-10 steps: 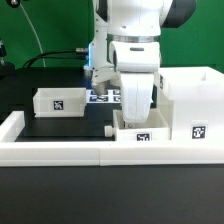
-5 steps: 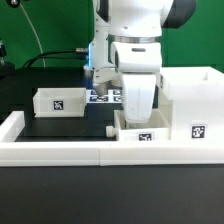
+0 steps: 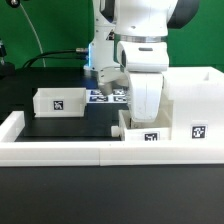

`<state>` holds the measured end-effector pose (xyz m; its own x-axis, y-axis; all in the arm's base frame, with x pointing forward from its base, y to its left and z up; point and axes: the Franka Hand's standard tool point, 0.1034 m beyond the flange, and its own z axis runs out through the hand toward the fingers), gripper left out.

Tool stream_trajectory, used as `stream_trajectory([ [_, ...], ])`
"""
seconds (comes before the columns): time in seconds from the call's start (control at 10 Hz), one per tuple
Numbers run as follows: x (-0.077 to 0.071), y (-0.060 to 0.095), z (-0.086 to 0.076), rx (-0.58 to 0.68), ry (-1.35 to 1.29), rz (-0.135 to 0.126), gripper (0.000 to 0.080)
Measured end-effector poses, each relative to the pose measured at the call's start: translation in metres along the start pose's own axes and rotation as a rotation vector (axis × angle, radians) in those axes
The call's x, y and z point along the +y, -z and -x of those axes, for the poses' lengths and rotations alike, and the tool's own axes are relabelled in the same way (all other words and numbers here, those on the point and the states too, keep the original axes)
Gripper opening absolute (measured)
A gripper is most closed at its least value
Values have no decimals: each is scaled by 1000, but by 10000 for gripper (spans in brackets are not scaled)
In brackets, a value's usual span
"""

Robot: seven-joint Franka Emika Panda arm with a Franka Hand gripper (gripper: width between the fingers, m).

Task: Assemble drawer

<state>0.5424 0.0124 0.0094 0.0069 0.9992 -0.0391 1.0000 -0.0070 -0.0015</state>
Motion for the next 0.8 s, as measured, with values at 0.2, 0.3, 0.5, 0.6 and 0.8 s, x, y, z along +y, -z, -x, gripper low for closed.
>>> stream_trajectory([
  [0.2,0,0,-2,2,-37,-1,42],
  [0.3,0,0,-2,2,-42,-1,42],
  [0.5,-1,0,-2,1,-44,-2,42],
  [0.6,-1,-1,-1,1,-44,-4,42],
  [0.8,-2,0,-1,1,-47,-4,130],
])
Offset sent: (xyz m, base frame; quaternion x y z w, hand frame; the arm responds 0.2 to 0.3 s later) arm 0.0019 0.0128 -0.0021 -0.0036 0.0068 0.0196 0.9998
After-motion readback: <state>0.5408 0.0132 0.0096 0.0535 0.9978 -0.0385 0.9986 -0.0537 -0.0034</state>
